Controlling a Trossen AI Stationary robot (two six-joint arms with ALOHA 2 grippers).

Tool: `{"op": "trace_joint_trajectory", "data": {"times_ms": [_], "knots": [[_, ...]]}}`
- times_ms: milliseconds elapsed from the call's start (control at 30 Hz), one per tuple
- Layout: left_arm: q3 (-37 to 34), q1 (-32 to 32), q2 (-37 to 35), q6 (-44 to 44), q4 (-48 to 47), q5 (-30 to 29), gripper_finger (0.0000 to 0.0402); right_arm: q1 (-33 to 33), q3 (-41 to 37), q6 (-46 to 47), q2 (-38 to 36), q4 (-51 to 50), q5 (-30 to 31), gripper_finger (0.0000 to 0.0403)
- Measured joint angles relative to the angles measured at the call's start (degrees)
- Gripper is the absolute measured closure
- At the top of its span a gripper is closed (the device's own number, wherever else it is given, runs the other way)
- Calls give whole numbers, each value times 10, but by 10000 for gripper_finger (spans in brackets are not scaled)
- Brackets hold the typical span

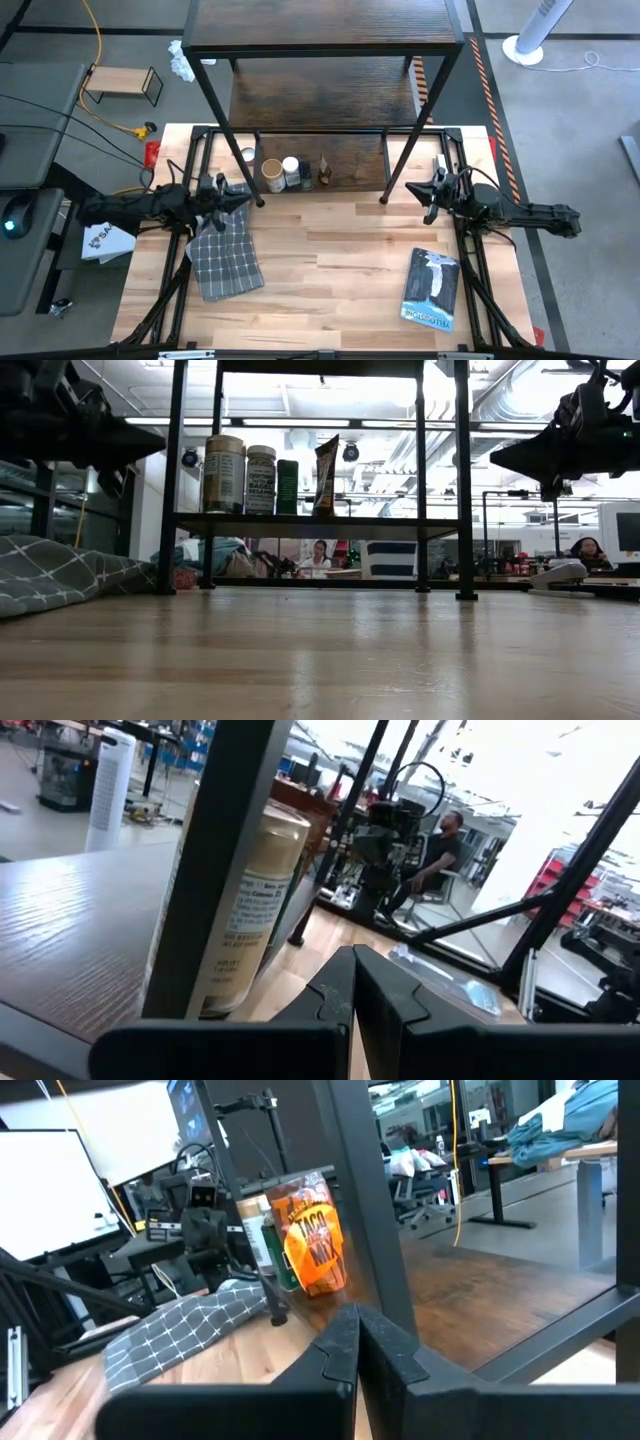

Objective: Shelf spices
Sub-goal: Return to Home Position

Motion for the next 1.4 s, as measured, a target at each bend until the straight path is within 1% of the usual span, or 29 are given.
{"op": "trace_joint_trajectory", "data": {"times_ms": [200, 433, 500, 600, 667, 733, 800, 867, 967, 1100, 1400], "knots": [[0, -13, 0, 0, 0, 0, 397, 0, 0, 0, 0, 0, 0, 402], [0, -14, 0, 5, 1, -4, 397, 0, 0, 0, 0, 0, 0, 402], [0, -14, 0, 59, 2, -10, 398, 0, 0, 0, 0, 0, 0, 402], [0, -17, 0, 203, -2, 21, 400, 0, 0, 0, 0, 0, 0, 402], [0, -18, 0, 272, -5, 36, 400, 0, 0, 0, 0, 0, 0, 402], [0, -15, 0, 308, -7, 45, 401, 0, 0, 0, 0, 0, 0, 402], [0, -2, 0, 327, -7, 51, 401, 0, 0, 0, 0, 0, 0, 402], [0, 21, 4, 324, -12, 78, 401, 0, 0, 0, 0, 1, 0, 402], [-1, 57, 5, 290, -21, 141, 401, 0, 0, 0, 0, 1, 0, 402], [-1, 70, 0, 286, -21, 141, 401, 0, 0, 0, 0, 0, 0, 402], [-1, 71, 0, 275, -21, 139, 399, 0, 0, 0, 0, 1, 0, 402]]}}
